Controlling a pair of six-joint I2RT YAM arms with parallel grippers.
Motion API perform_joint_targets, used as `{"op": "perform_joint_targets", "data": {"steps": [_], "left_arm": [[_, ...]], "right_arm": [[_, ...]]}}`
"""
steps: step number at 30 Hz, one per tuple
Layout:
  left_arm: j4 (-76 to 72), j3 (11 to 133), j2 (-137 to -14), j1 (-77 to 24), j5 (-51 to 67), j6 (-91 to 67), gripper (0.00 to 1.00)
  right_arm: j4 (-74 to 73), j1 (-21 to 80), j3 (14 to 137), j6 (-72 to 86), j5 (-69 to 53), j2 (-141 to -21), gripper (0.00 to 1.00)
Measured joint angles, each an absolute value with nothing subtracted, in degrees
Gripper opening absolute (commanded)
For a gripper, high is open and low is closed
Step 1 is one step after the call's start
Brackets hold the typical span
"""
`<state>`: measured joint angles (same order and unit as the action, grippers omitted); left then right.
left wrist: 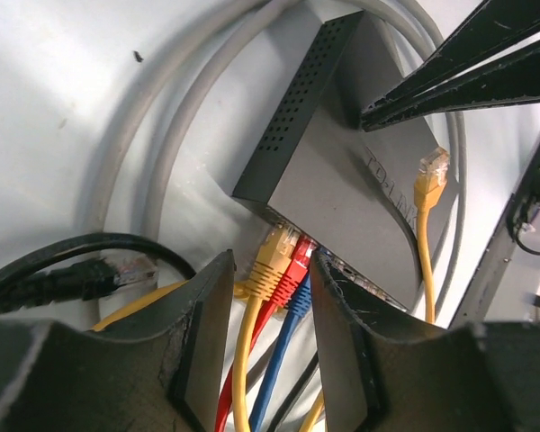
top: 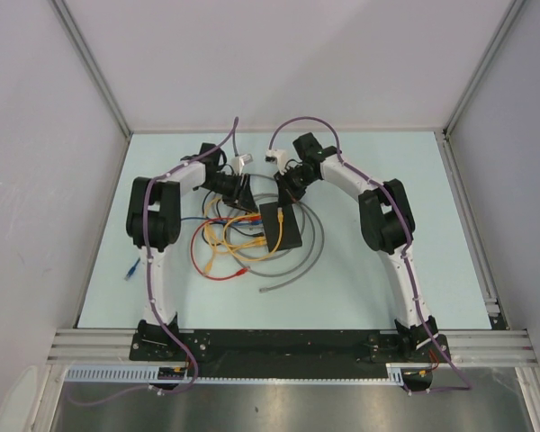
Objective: Pull the plug from the switch port
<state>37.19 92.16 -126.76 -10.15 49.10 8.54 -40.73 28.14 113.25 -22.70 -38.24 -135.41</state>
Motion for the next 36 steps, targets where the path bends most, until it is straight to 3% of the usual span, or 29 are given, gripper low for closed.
{"op": "perform_joint_targets", "data": {"steps": [36], "left_arm": [[38.79, 95.07, -131.39, -10.41, 55.37, 10.04, 0.38]], "right_arm": [[-39.94, 28.12, 112.18, -22.65, -38.20, -134.89, 0.00]]}}
